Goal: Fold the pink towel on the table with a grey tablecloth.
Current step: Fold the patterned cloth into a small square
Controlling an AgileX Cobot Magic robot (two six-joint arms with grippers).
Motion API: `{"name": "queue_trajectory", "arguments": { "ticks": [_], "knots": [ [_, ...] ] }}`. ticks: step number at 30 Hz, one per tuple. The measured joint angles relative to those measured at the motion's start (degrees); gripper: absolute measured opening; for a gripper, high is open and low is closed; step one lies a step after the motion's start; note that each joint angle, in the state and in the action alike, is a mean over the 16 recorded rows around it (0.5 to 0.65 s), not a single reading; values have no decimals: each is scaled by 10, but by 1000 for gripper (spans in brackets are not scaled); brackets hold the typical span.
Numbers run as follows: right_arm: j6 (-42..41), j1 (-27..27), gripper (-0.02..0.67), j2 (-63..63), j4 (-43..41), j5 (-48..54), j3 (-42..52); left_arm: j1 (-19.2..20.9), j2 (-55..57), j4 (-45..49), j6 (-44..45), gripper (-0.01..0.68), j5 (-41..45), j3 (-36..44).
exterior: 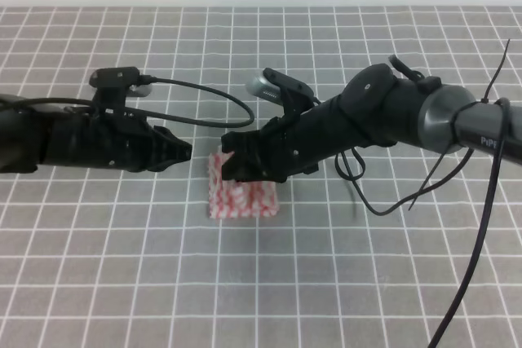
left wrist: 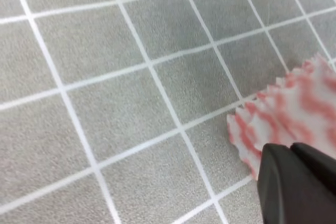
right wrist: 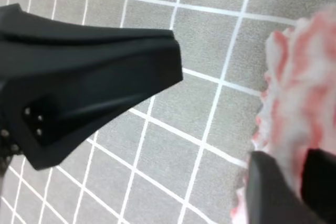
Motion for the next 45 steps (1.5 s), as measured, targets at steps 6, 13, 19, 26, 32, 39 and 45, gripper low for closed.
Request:
{"name": "queue_trajectory", "arguments": {
  "ticks": [6, 13, 19, 26, 32, 39, 45],
  "knots": [
    [-10, -5, 223, -1, 13, 17, 0, 7, -8, -10, -1, -1, 5, 0],
    [-23, -25, 183, -3, 19, 53, 0, -5, -8, -16, -1, -1, 22, 0],
    [-28, -45, 106, -4, 5, 95, -1, -26, -8, -13, -1, -1, 34, 0],
    [-11, -57, 38, -5, -40, 137, -1, -46, -7, 5, -6, -1, 36, 0],
    [7, -57, 30, -4, -80, 153, -1, -50, -6, 26, -17, -1, 35, 0],
    [20, -57, 22, 1, -107, 162, -1, -50, -6, 51, -29, -1, 35, 0],
    [20, -57, 8, 7, -113, 169, -1, -50, -6, 62, -31, -1, 35, 0]
  ]
}}
